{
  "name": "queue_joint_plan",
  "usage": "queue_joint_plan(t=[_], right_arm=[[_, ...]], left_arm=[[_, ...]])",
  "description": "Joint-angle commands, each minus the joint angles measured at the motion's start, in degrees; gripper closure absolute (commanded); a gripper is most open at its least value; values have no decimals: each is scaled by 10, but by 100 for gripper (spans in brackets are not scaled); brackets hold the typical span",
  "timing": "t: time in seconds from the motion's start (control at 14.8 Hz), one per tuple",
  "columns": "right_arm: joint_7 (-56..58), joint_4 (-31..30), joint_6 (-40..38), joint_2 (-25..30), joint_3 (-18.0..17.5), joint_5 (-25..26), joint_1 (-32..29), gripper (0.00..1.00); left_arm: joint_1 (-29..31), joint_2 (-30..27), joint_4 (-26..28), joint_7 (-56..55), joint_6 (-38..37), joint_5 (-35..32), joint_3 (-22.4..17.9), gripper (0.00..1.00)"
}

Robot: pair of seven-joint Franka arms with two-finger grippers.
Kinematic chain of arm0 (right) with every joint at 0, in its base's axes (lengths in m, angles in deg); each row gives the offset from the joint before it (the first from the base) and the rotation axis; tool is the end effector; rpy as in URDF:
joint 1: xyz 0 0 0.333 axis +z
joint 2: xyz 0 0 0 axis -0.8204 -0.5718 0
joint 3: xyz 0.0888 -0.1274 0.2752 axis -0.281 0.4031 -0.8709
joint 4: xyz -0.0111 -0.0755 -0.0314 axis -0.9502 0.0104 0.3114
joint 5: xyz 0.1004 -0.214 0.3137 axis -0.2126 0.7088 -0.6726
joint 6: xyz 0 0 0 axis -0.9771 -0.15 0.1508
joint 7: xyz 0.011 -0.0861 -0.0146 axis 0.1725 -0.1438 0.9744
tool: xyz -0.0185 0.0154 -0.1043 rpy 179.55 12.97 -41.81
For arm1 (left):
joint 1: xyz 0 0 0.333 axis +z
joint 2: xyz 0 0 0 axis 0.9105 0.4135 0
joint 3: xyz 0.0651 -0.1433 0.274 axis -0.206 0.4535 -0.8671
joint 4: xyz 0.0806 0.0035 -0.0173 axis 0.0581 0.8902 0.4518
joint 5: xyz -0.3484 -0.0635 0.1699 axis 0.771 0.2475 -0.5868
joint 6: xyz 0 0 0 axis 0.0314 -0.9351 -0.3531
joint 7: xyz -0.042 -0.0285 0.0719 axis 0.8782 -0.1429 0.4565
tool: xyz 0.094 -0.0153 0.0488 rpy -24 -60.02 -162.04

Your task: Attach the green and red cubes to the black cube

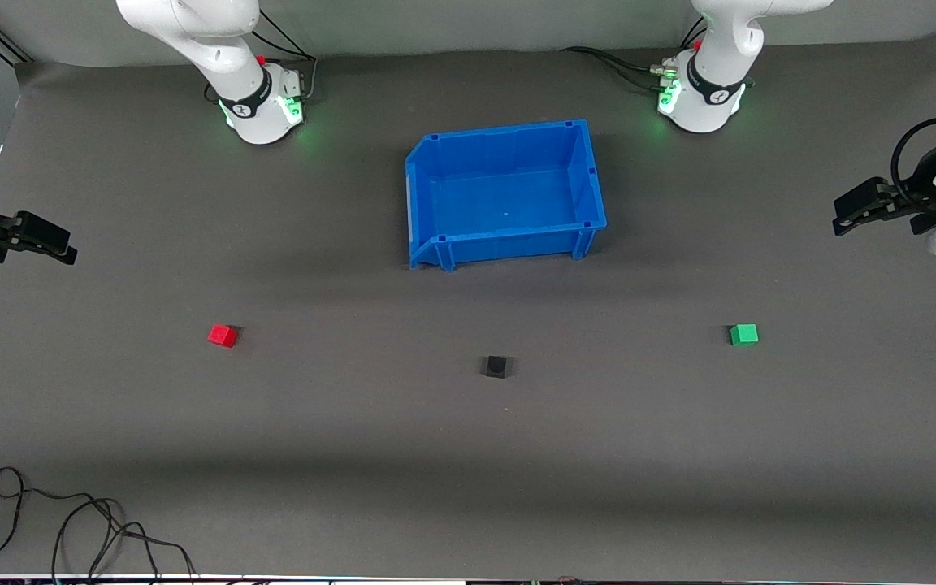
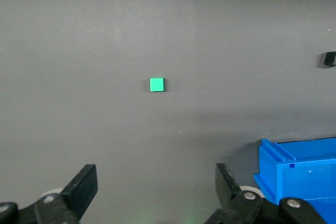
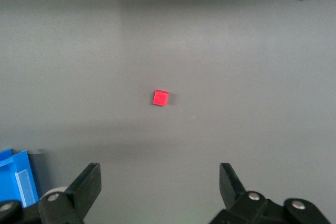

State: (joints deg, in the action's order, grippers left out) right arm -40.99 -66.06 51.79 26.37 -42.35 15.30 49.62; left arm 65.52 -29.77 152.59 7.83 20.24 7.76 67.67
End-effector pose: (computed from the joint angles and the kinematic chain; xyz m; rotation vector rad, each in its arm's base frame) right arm 0.5689 -0.0296 0.6145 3.1052 -0.0874 -0.0349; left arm 0.5512 -0.0246 0.6199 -3.1345 0.0074 0.0526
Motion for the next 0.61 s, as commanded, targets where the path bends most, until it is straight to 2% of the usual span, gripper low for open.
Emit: queue_joint_plan(t=[0.0, 0.27, 0.54], right_arm=[[13, 3, -25, -4, 7, -2, 0, 0], [11, -22, -7, -25, 7, -3, 0, 0], [3, -136, 95, -10, 7, -4, 1, 2]], left_arm=[[-4, 9, -21, -13, -6, 6, -2, 0], [3, 16, -21, -54, -7, 25, -5, 0], [29, 31, -21, -256, -5, 90, -8, 0]])
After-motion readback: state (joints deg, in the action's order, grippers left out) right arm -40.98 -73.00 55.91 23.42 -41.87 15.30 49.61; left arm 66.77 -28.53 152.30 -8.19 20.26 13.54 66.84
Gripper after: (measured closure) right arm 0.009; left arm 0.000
